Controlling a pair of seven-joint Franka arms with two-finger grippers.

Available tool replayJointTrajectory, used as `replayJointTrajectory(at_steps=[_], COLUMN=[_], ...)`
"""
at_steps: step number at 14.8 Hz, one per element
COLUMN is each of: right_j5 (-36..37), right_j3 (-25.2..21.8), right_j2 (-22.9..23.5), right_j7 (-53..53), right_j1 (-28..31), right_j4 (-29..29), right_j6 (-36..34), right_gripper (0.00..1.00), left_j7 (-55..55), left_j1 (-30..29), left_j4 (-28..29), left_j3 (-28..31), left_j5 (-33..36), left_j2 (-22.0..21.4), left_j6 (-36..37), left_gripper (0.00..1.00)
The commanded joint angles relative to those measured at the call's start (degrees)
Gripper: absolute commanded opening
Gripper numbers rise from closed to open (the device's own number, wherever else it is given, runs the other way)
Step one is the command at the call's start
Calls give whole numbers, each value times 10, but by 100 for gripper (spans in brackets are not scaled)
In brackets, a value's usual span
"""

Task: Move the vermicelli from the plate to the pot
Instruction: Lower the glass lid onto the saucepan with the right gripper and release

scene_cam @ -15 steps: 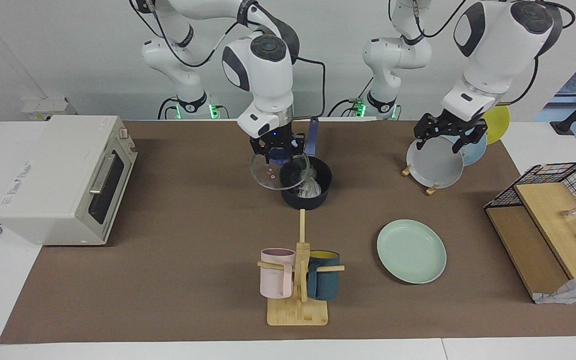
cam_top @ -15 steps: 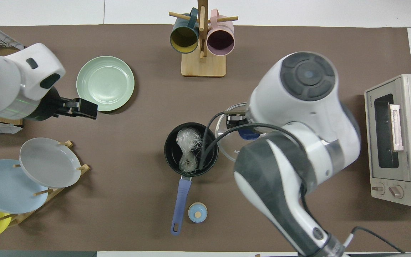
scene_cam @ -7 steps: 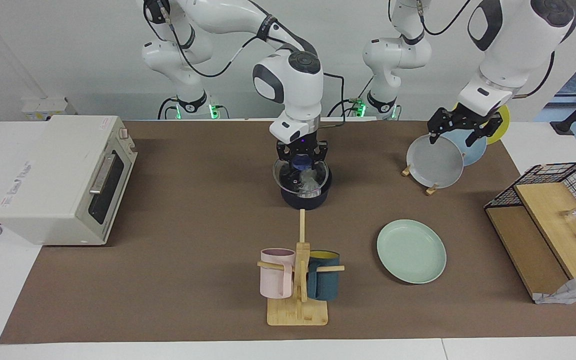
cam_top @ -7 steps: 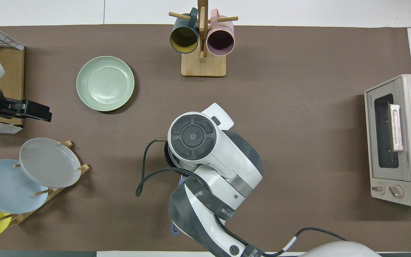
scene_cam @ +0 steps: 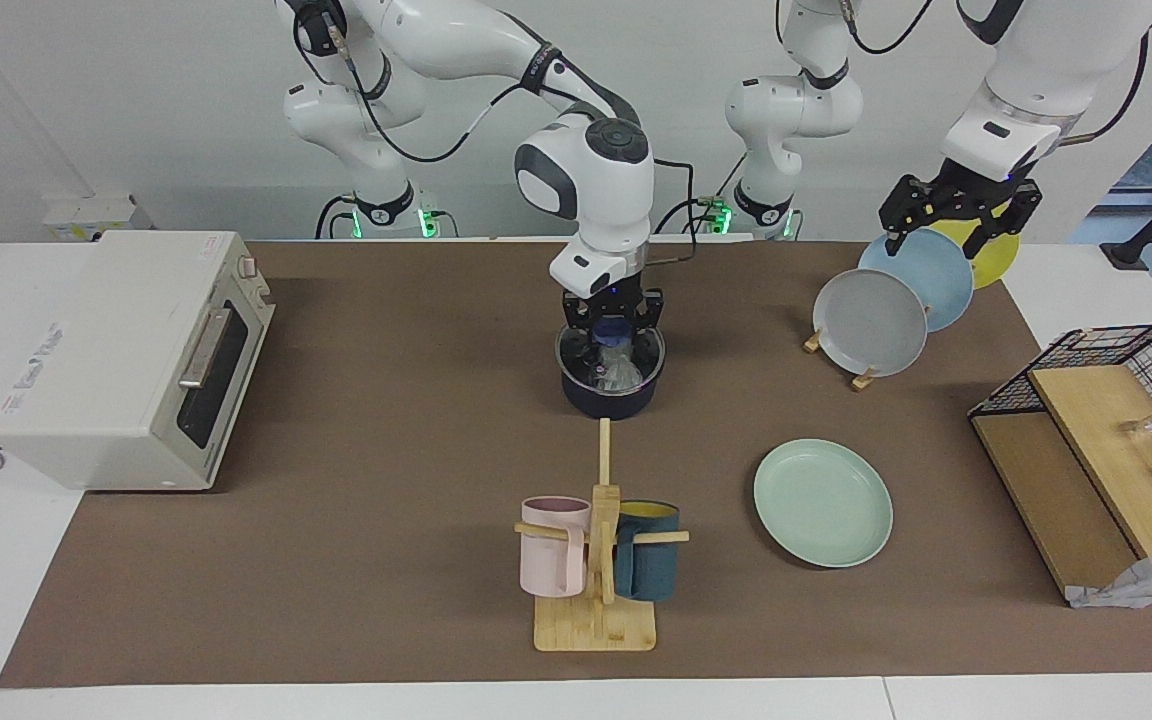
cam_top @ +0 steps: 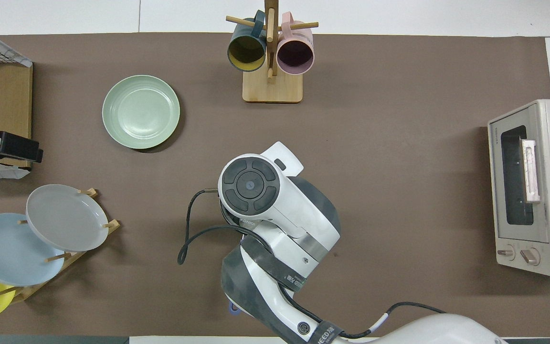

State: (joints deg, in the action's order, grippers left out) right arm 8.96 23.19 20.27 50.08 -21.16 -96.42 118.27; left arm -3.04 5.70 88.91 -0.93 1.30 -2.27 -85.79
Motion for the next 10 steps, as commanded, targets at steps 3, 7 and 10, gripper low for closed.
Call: replayJointTrajectory(at_steps=[3, 7, 10], right_j5=[14, 14, 14], right_j3=[3, 3, 3], right_j2=[4, 7, 13], right_j7=[9, 10, 11], right_j1=[2, 1, 1], right_j4=[-6, -7, -7], right_j6=[13, 14, 21], right_gripper=[51, 51, 51], left_j7=[2, 3, 20], left_j1=[-6, -5, -17], left_j4=[27, 24, 24], left_j3=[-6, -6, 0], left_j5=[13, 2, -22], left_j2=[-9, -5, -5], left_j6=[-19, -17, -20], left_gripper=[100, 100, 100])
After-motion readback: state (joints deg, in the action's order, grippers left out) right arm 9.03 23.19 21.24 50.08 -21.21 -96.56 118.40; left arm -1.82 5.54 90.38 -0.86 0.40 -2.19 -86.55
